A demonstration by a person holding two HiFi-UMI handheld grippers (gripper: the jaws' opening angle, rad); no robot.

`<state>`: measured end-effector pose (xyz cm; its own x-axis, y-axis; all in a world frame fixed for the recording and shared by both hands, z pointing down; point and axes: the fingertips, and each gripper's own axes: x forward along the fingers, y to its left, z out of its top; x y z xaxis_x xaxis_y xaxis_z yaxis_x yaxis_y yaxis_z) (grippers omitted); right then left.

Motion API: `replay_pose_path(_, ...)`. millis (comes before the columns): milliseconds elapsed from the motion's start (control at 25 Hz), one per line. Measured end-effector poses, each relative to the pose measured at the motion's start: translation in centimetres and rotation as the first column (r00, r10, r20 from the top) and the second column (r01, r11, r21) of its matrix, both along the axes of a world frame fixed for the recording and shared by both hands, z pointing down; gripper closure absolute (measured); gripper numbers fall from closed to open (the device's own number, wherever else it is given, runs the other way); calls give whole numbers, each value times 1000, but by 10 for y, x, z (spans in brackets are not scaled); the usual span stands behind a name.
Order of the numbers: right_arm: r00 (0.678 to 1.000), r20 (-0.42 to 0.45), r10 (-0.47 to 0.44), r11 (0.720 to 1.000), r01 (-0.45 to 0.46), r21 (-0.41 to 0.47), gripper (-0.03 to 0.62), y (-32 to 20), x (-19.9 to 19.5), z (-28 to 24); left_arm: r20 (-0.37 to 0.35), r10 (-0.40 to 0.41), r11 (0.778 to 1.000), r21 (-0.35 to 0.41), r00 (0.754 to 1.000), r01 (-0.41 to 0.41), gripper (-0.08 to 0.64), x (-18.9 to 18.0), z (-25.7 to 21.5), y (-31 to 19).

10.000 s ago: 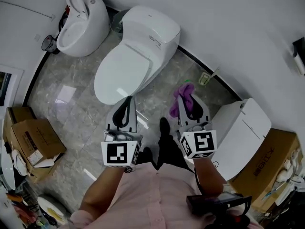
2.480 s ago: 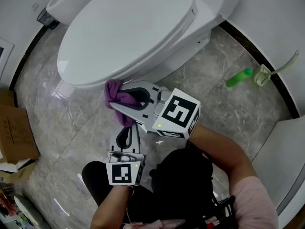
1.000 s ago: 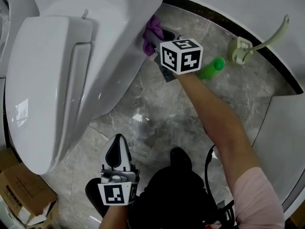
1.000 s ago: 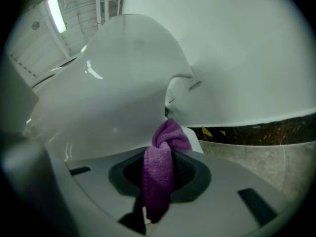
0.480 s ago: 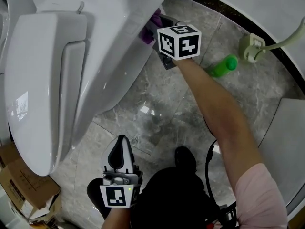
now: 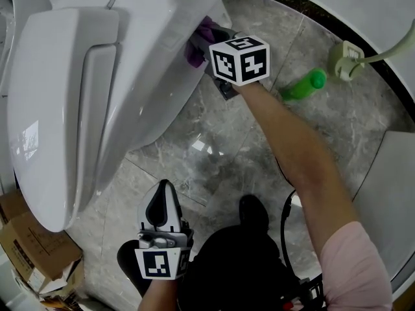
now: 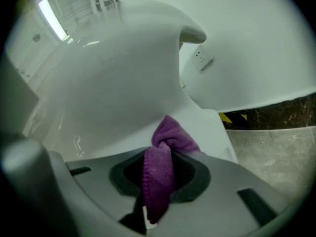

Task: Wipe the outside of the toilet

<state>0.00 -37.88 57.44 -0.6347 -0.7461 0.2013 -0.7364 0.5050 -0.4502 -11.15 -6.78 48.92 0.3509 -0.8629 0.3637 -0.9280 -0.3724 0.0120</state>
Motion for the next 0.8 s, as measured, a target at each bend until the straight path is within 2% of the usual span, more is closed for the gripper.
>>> replay_pose_path(800,993,48,-112,992,114,-47,515,73,-72,9,-8,-7,1000,18,1000,7,552,-13,-9,19)
